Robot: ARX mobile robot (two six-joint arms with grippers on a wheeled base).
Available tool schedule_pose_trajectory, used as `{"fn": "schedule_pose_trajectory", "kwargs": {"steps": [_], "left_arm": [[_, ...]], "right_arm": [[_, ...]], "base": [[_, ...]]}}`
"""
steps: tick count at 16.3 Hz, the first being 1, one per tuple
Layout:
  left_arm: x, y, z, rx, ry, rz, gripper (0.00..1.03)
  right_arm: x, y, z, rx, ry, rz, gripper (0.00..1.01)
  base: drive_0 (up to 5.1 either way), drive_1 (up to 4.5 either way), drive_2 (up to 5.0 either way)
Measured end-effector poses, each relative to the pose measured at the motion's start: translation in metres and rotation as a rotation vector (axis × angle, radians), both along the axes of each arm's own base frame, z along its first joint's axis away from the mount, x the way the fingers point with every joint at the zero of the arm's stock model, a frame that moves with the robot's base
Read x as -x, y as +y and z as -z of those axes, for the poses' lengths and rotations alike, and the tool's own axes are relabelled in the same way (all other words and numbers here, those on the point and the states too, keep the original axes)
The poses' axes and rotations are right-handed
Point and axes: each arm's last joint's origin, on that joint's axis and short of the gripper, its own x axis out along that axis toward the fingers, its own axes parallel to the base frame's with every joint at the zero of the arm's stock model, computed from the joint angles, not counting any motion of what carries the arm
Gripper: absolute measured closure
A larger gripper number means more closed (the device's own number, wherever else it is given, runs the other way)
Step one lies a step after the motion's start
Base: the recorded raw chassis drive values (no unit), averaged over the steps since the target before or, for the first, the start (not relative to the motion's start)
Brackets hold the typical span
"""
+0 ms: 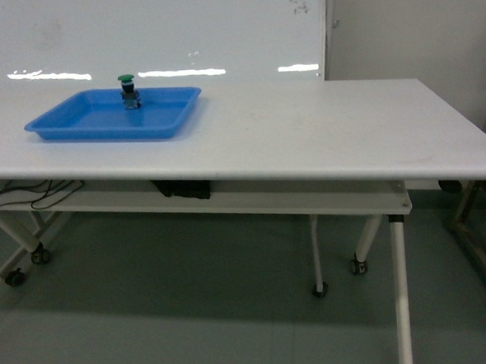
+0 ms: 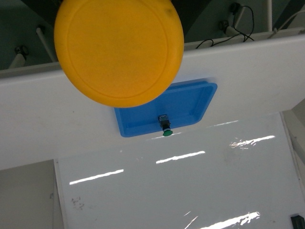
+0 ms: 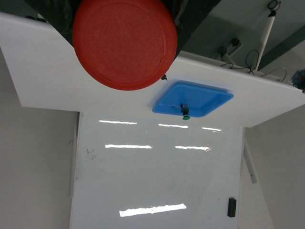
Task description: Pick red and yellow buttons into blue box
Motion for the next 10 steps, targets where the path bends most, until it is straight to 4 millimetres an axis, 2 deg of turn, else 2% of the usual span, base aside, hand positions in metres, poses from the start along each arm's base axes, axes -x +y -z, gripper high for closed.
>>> {"fn": "schedule_pose_trajectory", "kwargs": {"steps": [10], "left_arm": [[-0.0001,0.0000,0.0004,0.000,0.003,0.000,0.80]], "right_arm": [[-0.0004,0.0001,0.0009,0.002,0.007,0.001,0.73]], "base": [[4.7,-3.79,-0.9]]}}
